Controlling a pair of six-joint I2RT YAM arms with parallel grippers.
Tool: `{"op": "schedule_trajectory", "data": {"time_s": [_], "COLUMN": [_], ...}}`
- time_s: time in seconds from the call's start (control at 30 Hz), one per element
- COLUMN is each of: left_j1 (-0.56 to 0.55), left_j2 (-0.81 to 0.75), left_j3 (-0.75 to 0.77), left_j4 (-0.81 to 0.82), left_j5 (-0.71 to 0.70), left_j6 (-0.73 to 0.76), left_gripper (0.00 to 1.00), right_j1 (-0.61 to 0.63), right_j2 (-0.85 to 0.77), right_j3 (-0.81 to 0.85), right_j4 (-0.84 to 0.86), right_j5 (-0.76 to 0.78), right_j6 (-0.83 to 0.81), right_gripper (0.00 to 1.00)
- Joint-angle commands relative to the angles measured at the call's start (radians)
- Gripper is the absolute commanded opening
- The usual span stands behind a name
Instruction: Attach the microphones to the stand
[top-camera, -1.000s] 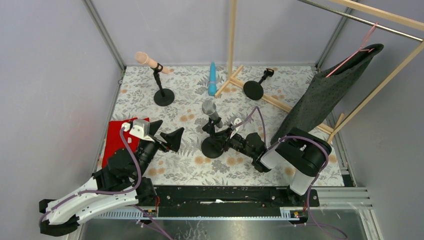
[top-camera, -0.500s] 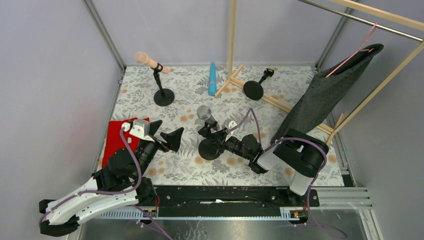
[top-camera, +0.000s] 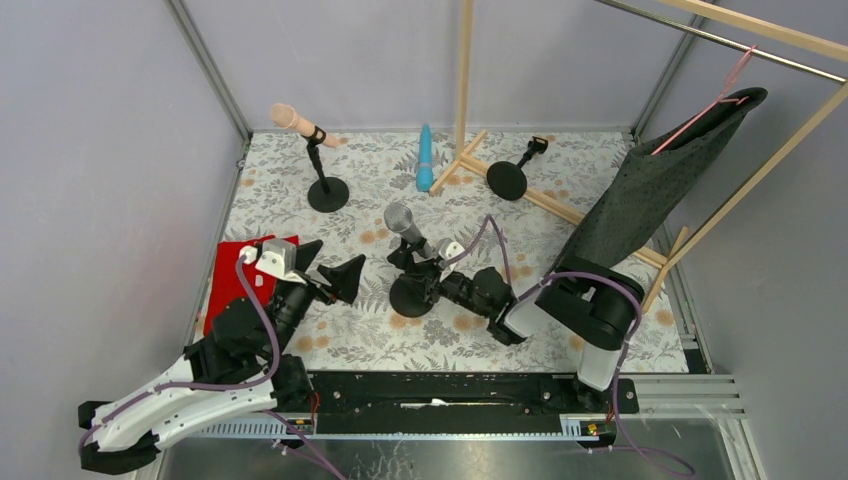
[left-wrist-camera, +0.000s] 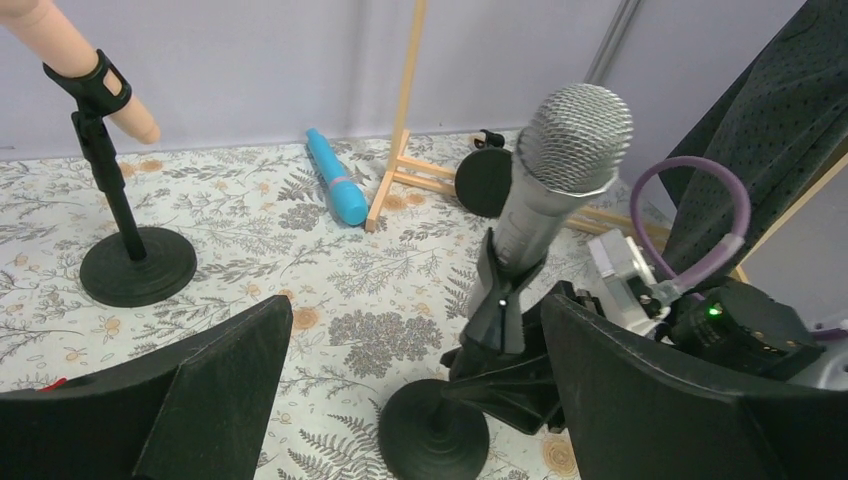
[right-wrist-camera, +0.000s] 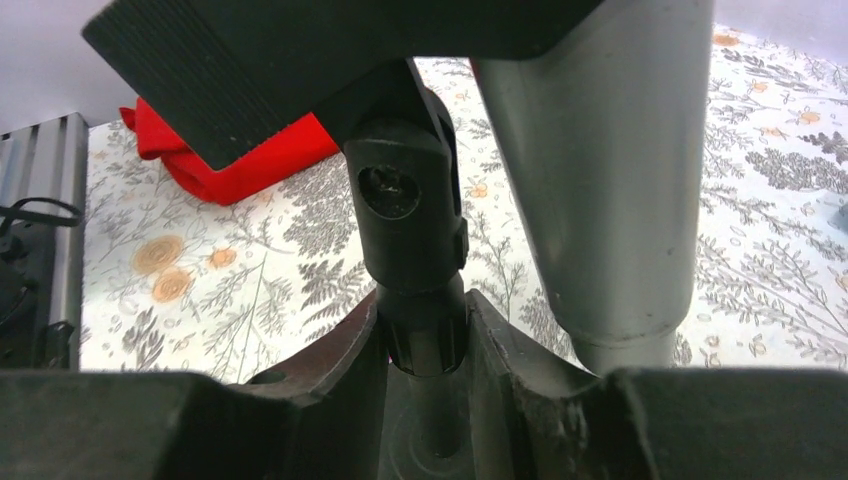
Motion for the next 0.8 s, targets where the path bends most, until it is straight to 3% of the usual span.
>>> {"op": "schedule_trajectory", "data": {"time_s": [0.0,0.17,0.3,0.77], "left_j1": [0.022,0.080,0.112,0.341], "left_j2": [-0.059,-0.182,-0.167,-0.136], "left_j3": [0.028,-0.003,0.002,-0.017], "left_j4": [0.001,0.021,0.018,0.043], "left_j5": [0.016,-0.045,-0.049,0.160], "left_j6": [0.017,0.005,0.005,-0.060], "left_gripper": [0.99,0.99,0.99,0.99], "right_j1": [0.007,0.006,0.005,-0.028], "right_j2": [0.068,0.191,0.288,0.560], "right_j3": [0.129,0.305,0.464,0.938], "right_j4": [0.225,0.219,0.174,-0.100], "right_j5": [0.048,0.066,0.082,0.052], "right_j6": [-0.035,-0.035,-0.028,-0.035], "right_gripper": [0.00,0.00,0.00,0.00]}}
